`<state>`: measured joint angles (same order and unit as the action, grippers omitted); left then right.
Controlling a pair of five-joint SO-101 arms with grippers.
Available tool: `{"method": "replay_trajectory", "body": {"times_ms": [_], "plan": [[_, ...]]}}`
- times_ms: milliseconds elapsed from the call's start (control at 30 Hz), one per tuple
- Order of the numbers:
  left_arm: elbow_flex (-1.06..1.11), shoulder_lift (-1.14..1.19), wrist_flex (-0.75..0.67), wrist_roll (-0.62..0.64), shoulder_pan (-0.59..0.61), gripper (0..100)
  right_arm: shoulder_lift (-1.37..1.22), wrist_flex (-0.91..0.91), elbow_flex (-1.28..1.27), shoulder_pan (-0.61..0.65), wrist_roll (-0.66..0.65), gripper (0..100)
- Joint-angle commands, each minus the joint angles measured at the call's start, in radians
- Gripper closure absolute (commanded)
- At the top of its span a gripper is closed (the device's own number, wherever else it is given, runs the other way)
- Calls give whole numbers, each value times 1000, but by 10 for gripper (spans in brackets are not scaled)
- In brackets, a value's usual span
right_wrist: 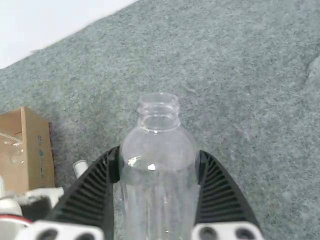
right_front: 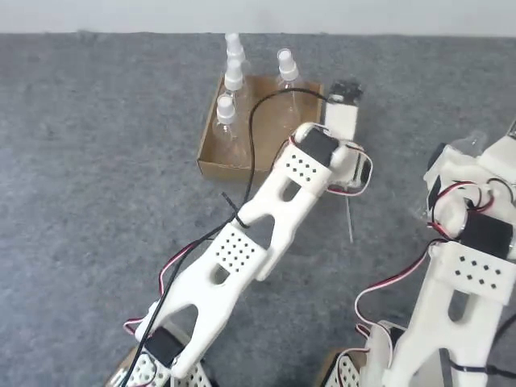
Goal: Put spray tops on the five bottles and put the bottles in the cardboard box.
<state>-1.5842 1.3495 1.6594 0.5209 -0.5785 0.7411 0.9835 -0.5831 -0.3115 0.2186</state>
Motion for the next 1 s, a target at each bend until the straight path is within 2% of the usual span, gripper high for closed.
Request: {"method": "replay_trajectory", "body": {"times_ms": [0, 233, 633, 767, 967], "plan": [[71, -23, -120, 51, 46, 750, 45, -21, 14, 13, 3, 957], [90, -28, -117, 18, 44, 750, 45, -19, 14, 15, 3, 957], [91, -25, 31, 11, 18, 756, 45, -18, 14, 16, 3, 957], [91, -20, 64, -2, 18, 836, 45, -18, 14, 15, 3, 957], [91, -20, 95, -98, 17, 950, 45, -18, 14, 15, 3, 957]]}}
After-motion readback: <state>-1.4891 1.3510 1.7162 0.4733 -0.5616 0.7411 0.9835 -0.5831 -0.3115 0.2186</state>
